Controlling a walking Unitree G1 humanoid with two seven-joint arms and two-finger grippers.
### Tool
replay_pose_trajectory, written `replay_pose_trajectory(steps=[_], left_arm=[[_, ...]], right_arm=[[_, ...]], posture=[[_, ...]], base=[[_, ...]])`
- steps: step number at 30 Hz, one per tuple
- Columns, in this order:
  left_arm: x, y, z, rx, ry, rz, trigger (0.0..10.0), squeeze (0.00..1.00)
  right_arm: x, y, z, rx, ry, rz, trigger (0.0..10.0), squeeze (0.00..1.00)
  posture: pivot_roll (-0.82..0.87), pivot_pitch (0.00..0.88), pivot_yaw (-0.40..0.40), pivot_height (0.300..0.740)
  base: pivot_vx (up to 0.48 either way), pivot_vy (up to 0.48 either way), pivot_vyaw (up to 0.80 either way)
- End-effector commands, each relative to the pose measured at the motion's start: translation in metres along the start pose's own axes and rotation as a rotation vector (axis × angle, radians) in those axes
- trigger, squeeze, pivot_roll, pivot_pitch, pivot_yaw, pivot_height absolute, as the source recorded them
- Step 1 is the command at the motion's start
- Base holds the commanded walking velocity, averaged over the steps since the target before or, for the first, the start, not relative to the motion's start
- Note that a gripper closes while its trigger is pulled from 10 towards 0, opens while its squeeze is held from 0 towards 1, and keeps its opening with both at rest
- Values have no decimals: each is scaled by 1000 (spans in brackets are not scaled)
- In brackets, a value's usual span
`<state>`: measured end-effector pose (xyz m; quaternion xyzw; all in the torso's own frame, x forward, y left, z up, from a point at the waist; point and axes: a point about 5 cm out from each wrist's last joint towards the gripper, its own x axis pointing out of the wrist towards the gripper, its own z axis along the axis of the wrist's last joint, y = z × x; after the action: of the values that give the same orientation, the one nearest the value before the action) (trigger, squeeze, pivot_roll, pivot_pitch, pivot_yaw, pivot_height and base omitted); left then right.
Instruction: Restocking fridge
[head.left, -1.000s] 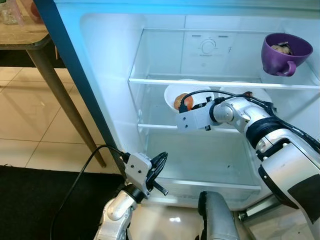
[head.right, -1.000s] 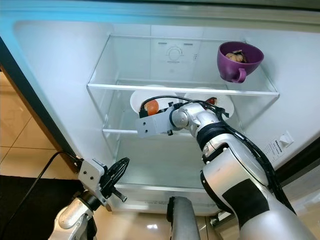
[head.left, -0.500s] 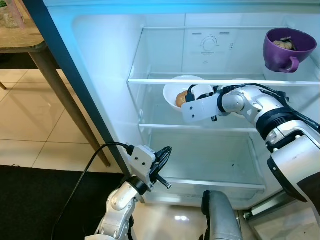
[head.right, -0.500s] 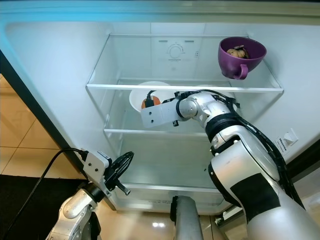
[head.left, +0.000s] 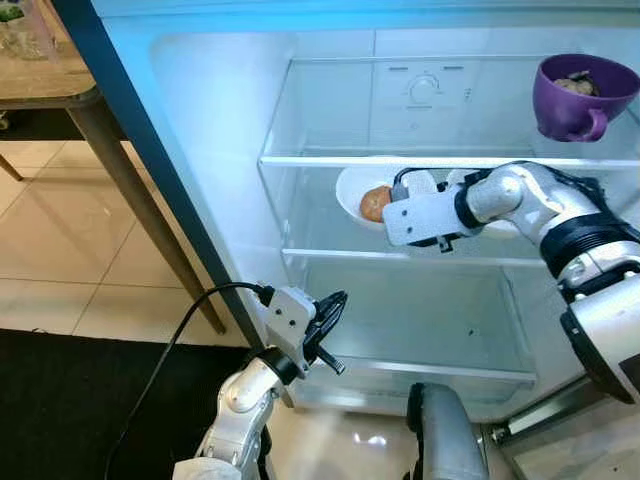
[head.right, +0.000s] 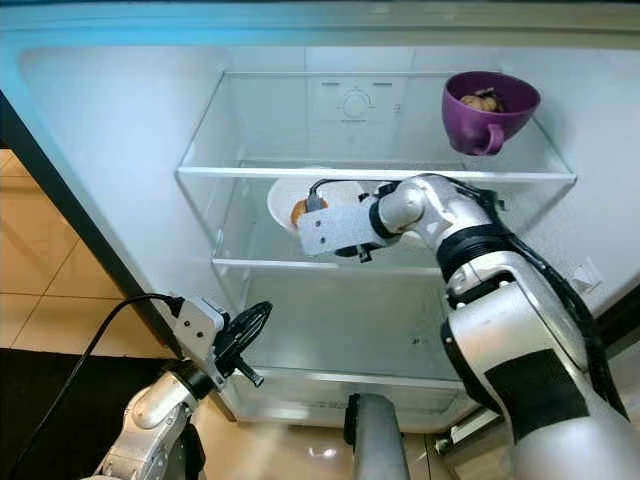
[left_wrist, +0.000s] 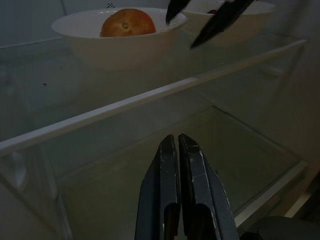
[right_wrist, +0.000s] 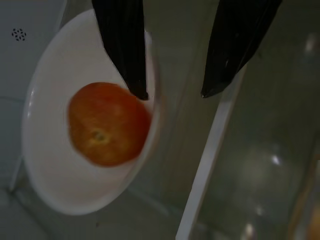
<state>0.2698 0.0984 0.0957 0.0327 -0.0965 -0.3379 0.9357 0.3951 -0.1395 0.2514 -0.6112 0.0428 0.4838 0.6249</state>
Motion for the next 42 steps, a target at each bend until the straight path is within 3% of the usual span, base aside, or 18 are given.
replay_pose_trajectory(steps=[1,6,8,11,19,29,30,31,33,42], left_arm=[[0,1,-3,-7,5,1,10000,0],[1,2,-2,-5,1,3,10000,0],[3,2,-1,-4,-5,5,10000,0],[3,2,-2,-3,-8,6,10000,0],[3,1,-3,-5,-11,11,10000,0],[4,-1,-4,-8,-16,11,10000,0],[4,-1,-4,-8,-16,11,10000,0],[5,-1,-3,-8,-21,14,10000,0],[5,-1,-3,-8,-21,14,10000,0],[6,1,-4,-5,-25,23,10000,0]], right_arm=[[-14,-12,4,11,-70,-73,10000,0],[-18,-11,6,21,-141,-81,10000,0],[-22,-6,10,39,-233,-70,10000,0],[-23,0,12,44,-285,-56,10000,0],[-18,17,12,63,-322,-15,10000,0],[-31,31,13,93,-366,-20,10000,0],[-32,34,13,101,-373,-20,10000,0],[-38,48,14,146,-425,-29,10000,0],[-38,48,14,146,-425,-29,10000,0],[-43,83,-2,291,-427,-101,10000,0]], posture=[[-60,113,36,443],[-57,106,37,443],[-54,102,36,443],[-54,101,36,443],[-53,102,25,443],[-59,99,19,443],[-59,92,13,443],[-59,86,10,443],[-59,86,10,443],[-57,68,8,443]], base=[[0,0,0],[0,0,0],[0,0,0],[0,0,0],[0,0,0],[0,0,0],[0,0,0],[0,0,0],[0,0,0],[0,0,0]])
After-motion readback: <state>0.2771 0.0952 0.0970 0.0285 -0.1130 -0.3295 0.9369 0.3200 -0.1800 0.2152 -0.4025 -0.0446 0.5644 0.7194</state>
